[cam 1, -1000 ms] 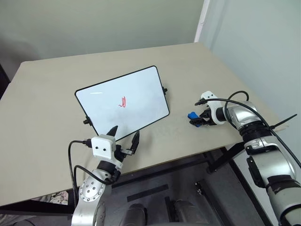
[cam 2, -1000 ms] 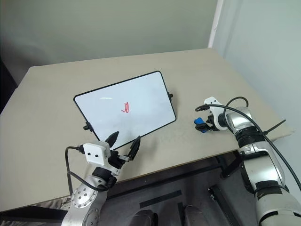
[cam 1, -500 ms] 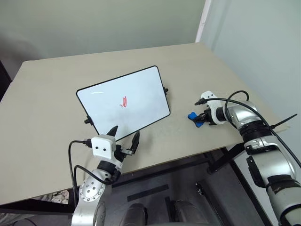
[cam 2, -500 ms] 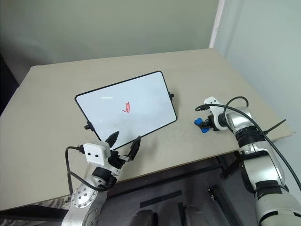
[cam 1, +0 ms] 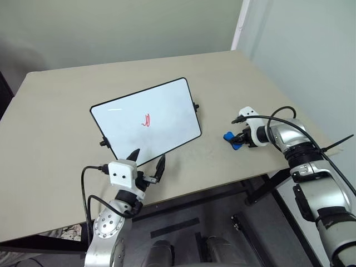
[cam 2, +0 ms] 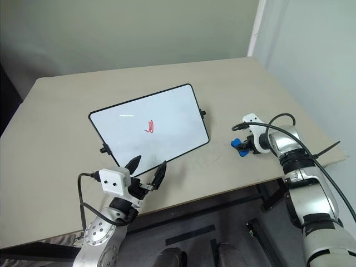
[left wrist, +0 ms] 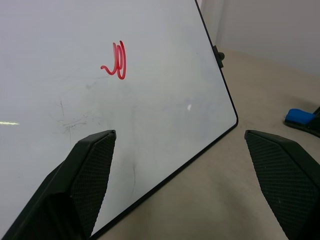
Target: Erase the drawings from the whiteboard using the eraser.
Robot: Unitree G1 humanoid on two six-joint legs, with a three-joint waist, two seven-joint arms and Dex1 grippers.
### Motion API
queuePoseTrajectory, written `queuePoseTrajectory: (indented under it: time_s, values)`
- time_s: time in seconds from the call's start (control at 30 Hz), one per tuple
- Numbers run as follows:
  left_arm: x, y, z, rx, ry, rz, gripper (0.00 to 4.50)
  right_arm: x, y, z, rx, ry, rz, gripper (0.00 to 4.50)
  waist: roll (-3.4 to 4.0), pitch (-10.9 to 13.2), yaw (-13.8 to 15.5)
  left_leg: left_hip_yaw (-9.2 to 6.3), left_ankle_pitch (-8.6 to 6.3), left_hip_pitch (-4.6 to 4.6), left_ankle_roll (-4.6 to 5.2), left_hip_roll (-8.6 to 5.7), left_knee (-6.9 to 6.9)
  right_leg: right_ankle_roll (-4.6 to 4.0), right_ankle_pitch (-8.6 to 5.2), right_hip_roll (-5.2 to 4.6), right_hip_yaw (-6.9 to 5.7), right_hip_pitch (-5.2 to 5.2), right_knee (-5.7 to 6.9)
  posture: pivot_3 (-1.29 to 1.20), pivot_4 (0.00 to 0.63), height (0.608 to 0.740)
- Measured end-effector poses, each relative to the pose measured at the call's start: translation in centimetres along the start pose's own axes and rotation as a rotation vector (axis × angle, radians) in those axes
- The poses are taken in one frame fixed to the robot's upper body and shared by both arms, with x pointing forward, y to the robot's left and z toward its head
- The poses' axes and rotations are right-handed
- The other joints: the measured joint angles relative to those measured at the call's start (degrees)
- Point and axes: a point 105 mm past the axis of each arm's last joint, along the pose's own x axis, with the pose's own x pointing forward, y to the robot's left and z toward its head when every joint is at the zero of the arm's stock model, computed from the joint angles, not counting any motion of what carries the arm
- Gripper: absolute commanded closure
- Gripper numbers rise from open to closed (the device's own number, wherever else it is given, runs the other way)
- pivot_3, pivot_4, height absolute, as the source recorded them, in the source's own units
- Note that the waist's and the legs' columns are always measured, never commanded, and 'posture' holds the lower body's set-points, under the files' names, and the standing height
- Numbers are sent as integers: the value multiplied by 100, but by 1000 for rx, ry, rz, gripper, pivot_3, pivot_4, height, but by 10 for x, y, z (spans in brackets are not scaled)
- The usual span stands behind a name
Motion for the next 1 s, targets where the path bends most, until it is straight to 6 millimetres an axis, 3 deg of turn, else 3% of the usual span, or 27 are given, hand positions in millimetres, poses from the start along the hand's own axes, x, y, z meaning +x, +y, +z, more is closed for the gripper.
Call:
queuePoseTrajectory:
  time_s: [0.13,0.27,0.47,1.0]
  values:
    - [0,0,0,-1,1,-1,0,-7,-5,2,-19,-10,-23,3180,0,0,4,0,0,-2,0,0,0,0,0,0,0,0,0,0,150,727]
    - [0,0,0,-5,2,-4,0,-25,-8,17,-75,-66,-60,3180,1,0,2,1,0,-2,0,0,-1,1,0,0,0,0,-1,0,150,727]
    - [0,0,0,-11,2,-9,0,-48,3,35,-150,-127,-69,3180,0,1,1,1,0,-1,-1,-1,0,3,-2,1,0,1,-1,0,150,727]
    - [3,-2,-2,-18,6,-34,0,-72,12,51,-128,-235,-42,3180,-1,1,4,2,1,0,-1,-1,0,11,-8,1,1,-8,-2,0,150,727]
